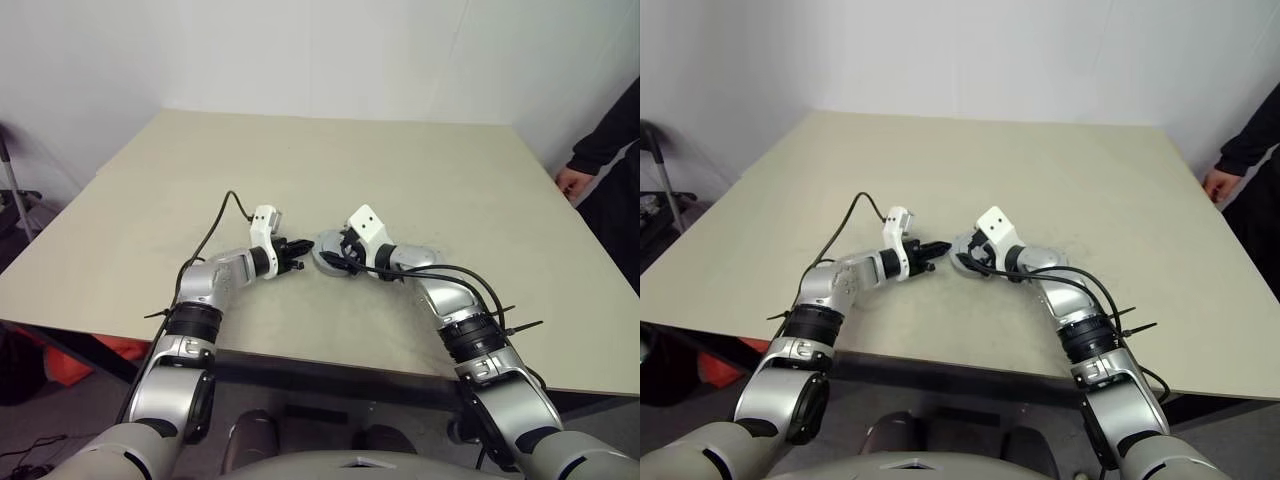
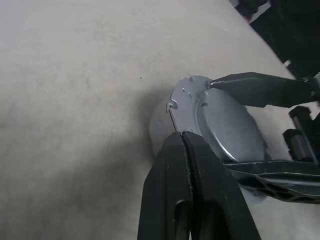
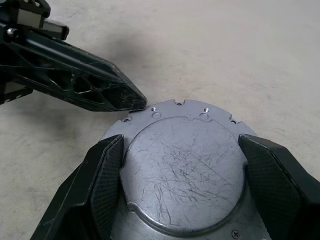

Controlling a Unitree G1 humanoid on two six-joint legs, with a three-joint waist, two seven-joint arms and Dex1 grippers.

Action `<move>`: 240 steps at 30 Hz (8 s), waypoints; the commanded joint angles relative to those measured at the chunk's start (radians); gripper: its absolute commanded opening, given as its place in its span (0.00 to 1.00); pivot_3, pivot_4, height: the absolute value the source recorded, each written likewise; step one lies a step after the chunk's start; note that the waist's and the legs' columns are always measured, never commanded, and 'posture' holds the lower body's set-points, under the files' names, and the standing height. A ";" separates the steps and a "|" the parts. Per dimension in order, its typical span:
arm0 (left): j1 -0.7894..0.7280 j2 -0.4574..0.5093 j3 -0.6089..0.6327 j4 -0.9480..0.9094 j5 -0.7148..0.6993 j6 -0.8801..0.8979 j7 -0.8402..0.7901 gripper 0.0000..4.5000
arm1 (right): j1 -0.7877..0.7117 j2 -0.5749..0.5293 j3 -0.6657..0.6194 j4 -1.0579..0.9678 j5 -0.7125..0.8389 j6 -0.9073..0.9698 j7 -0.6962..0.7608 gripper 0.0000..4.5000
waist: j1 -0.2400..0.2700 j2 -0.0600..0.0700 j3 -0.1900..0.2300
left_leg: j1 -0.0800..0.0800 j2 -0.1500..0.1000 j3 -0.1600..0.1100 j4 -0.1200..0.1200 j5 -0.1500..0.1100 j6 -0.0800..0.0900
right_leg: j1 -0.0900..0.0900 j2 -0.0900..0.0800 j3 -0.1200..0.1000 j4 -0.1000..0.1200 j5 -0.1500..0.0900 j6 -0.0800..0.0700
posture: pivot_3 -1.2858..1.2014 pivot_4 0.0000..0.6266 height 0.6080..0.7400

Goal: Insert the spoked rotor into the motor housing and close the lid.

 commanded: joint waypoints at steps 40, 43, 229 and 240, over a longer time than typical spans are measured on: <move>0.039 -0.042 0.000 -0.068 -0.011 -0.015 0.055 0.00 | 0.031 -0.009 0.020 0.027 -0.031 0.048 -0.018 0.71 | -0.003 0.000 0.000 | 0.001 0.000 0.001 -0.009 0.001 -0.002 | -0.003 0.000 0.001 -0.004 -0.005 0.008 | 0.52 0.00 1.00; 0.037 -0.055 0.025 -0.090 -0.059 0.010 0.030 0.00 | 0.031 -0.008 0.019 0.026 -0.032 0.050 -0.020 0.71 | -0.003 0.000 0.000 | 0.001 0.000 0.001 -0.009 0.001 -0.002 | -0.003 0.000 0.001 -0.004 -0.005 0.008 | 0.52 0.00 1.00; -0.069 -0.148 0.473 -0.037 -0.882 0.150 0.338 0.49 | -0.411 0.407 -0.784 0.092 1.212 0.594 -0.798 0.74 | 0.012 0.004 0.007 | -0.038 -0.001 0.000 0.011 0.005 -0.009 | -0.031 0.001 -0.004 0.011 0.007 0.013 | 0.52 0.00 1.00; -0.019 -0.088 0.504 -0.048 -0.666 -0.129 0.412 0.49 | -0.368 0.361 -0.682 0.045 1.004 0.397 -0.764 0.96 | 0.005 0.003 0.007 | -0.037 -0.001 -0.002 0.012 0.006 -0.010 | -0.031 0.001 -0.004 0.012 0.007 0.013 | 0.52 0.00 1.00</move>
